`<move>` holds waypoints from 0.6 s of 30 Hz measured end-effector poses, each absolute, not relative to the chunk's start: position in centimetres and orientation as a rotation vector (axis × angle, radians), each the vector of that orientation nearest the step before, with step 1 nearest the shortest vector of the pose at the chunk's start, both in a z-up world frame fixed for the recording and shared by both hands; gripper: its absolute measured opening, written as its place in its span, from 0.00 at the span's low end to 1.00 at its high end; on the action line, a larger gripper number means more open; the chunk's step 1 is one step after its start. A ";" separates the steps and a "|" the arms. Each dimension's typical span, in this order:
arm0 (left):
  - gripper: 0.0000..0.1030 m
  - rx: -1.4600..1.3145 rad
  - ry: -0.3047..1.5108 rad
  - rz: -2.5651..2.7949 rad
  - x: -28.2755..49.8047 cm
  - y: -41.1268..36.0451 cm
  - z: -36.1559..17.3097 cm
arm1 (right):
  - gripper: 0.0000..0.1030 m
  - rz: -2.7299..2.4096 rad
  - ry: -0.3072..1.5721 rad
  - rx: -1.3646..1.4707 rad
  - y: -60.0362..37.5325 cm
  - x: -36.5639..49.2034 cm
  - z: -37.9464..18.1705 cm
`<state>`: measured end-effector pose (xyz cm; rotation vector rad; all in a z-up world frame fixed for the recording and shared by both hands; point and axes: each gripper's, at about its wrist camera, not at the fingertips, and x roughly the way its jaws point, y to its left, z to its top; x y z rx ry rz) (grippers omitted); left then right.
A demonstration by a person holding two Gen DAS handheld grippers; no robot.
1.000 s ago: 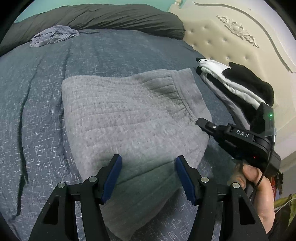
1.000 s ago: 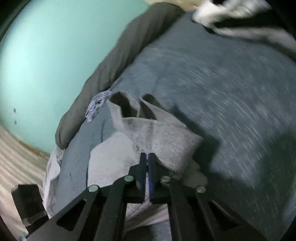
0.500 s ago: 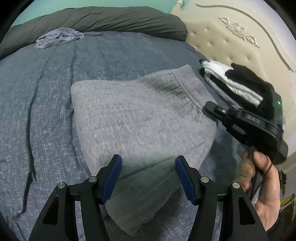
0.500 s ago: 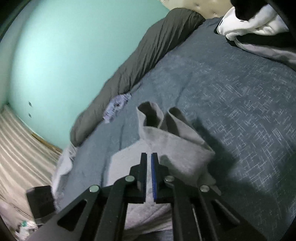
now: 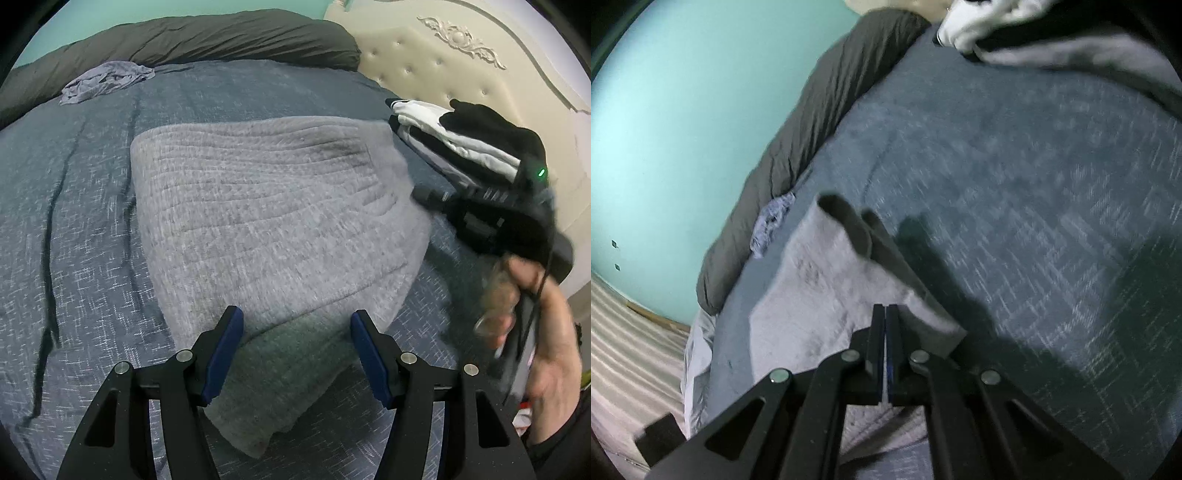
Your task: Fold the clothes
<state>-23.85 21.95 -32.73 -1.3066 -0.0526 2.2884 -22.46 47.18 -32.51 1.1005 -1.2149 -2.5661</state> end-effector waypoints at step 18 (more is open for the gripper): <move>0.63 -1.270 0.009 2.281 -23.8 22.2 -33.4 | 0.00 -2.477 -1.138 1.197 46.1 -27.3 -34.0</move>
